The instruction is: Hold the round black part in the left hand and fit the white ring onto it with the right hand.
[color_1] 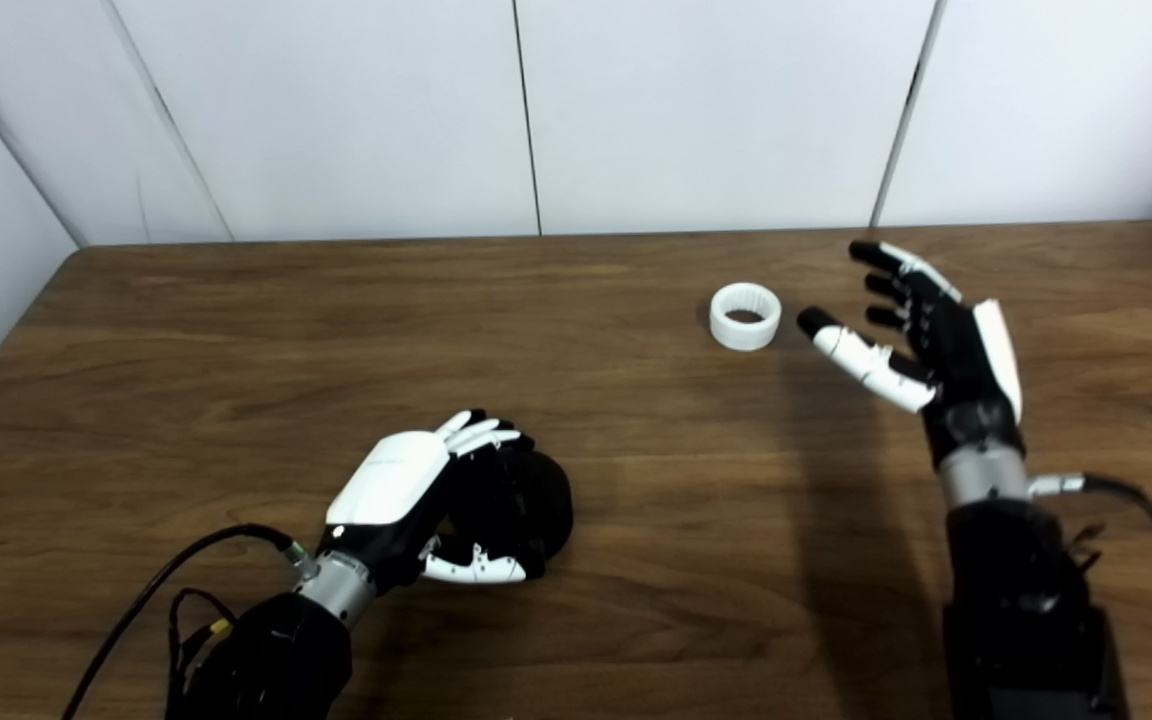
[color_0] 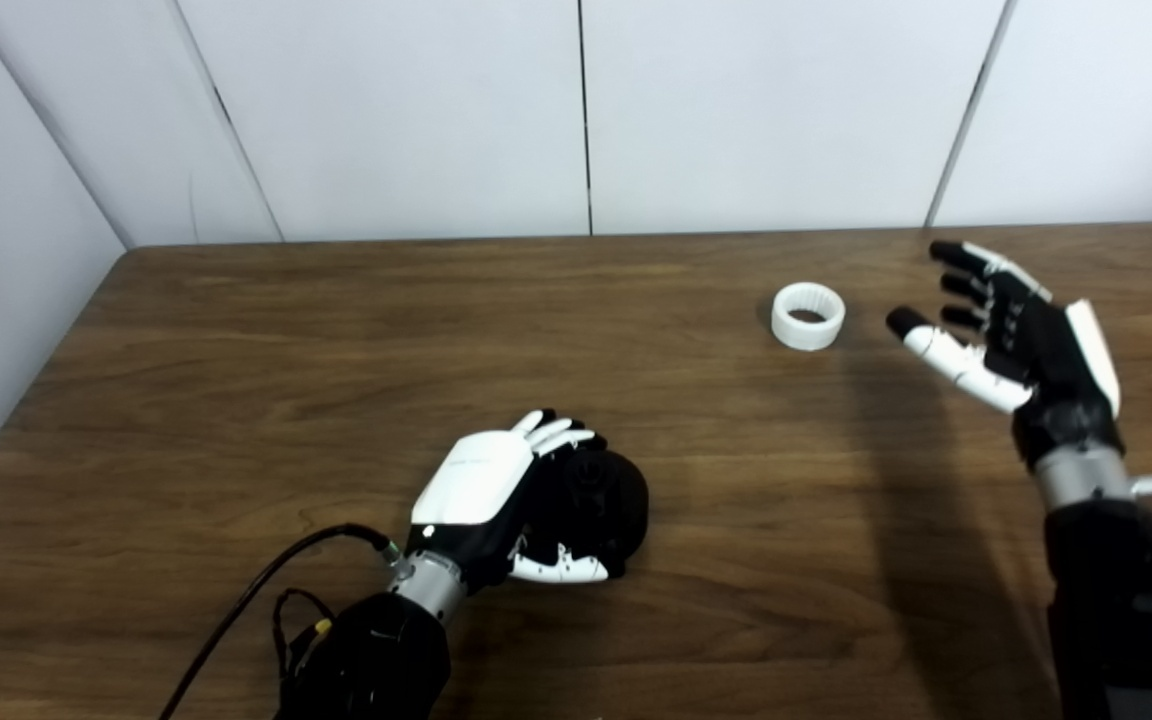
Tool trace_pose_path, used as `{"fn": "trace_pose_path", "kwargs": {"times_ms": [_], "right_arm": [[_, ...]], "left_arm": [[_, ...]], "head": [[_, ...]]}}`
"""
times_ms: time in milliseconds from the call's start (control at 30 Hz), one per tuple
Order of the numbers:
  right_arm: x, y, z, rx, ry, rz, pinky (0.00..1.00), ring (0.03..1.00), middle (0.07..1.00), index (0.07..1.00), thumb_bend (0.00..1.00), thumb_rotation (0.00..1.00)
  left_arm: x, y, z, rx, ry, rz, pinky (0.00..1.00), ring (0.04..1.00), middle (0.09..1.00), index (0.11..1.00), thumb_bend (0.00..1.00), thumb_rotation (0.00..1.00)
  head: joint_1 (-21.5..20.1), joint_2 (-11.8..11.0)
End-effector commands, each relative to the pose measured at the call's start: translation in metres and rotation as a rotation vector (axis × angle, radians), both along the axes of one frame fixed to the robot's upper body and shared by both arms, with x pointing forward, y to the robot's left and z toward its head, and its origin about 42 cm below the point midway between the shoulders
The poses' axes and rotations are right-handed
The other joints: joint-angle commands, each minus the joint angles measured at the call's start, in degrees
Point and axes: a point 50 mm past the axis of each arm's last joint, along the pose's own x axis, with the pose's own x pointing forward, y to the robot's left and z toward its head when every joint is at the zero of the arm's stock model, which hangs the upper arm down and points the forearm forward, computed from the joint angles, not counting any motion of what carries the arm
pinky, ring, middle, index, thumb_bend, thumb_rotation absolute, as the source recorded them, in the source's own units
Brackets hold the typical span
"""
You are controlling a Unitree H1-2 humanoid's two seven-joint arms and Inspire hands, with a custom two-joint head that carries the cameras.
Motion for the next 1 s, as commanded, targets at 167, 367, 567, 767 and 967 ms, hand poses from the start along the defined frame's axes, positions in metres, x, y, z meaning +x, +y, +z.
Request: {"fn": "trace_pose_path", "kwargs": {"times_ms": [167,367,567,767,967], "right_arm": [[0.043,-0.003,0.041,-0.219,-0.038,0.041,0.86,0.904,0.891,0.788,0.84,0.34],[0.076,0.005,0.041,-0.437,0.014,0.064,0.82,0.886,0.870,0.763,0.87,0.34],[0.104,0.014,0.028,-0.519,0.062,0.084,0.78,0.875,0.868,0.738,0.89,0.29],[0.124,0.020,0.016,-0.561,0.116,0.102,0.72,0.878,0.882,0.732,0.89,0.26],[0.141,0.025,0.010,-0.628,0.160,0.127,0.71,0.902,0.895,0.742,0.88,0.27]], "left_arm": [[0.001,-0.008,-0.006,-0.010,0.019,-0.041,0.79,0.965,0.910,0.820,0.85,0.41],[0.001,-0.009,-0.005,-0.010,0.016,-0.045,0.80,0.967,0.911,0.821,0.85,0.41],[0.000,-0.010,-0.003,-0.017,0.019,-0.044,0.80,0.968,0.915,0.823,0.85,0.40],[-0.001,-0.012,-0.003,-0.022,0.018,-0.045,0.80,0.970,0.914,0.821,0.85,0.40],[0.000,-0.013,-0.002,-0.023,0.019,-0.046,0.80,0.972,0.916,0.822,0.85,0.40]], "head": [[-0.7,-0.3],[-0.7,-0.5],[-0.8,-0.5],[-0.5,-0.5],[-0.2,-0.6]]}}
